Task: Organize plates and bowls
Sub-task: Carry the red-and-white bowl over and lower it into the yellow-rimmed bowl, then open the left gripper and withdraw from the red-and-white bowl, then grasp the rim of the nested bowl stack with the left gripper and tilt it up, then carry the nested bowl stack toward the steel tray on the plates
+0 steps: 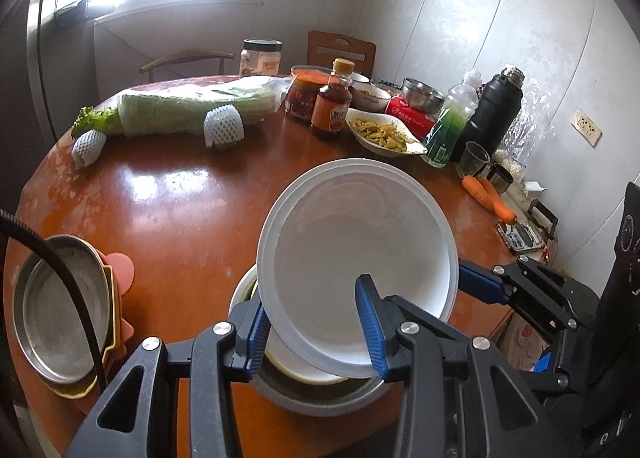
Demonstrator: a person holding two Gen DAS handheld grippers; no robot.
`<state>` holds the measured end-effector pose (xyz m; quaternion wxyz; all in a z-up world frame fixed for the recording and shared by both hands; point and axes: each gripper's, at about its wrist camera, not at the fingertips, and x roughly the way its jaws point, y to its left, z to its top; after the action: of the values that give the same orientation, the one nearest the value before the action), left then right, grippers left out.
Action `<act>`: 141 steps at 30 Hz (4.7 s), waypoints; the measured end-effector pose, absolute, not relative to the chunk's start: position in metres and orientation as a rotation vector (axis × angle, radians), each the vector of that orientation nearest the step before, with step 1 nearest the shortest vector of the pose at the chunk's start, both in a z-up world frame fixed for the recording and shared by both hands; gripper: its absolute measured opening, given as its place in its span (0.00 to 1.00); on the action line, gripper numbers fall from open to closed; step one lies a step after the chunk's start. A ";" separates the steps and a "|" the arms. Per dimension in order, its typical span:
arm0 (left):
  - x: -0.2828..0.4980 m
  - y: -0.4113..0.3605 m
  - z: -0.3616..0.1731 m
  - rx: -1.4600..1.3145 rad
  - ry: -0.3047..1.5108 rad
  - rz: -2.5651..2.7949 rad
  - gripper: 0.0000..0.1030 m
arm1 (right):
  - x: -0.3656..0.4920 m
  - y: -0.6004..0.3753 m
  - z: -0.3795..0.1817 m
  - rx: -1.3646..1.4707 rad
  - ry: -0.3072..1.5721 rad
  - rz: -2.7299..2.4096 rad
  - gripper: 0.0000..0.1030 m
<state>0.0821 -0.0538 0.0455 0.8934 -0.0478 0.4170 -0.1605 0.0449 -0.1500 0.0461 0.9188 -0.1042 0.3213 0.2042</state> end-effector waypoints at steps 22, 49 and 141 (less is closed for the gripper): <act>0.083 -0.056 0.016 -0.070 0.927 -0.308 0.40 | 0.046 -0.157 0.008 -0.204 0.767 0.423 0.41; 0.090 -0.050 0.006 -0.084 0.947 -0.300 0.40 | 0.056 -0.160 -0.002 -0.186 0.795 0.403 0.46; 0.113 -0.047 -0.038 -0.147 1.053 -0.290 0.59 | 0.082 -0.169 -0.037 -0.067 0.902 0.451 0.59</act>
<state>0.1127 -0.0472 -0.0377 0.8519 -0.0699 0.5004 -0.1377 0.0821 -0.1690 -0.0369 0.8750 -0.0320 0.4321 0.2161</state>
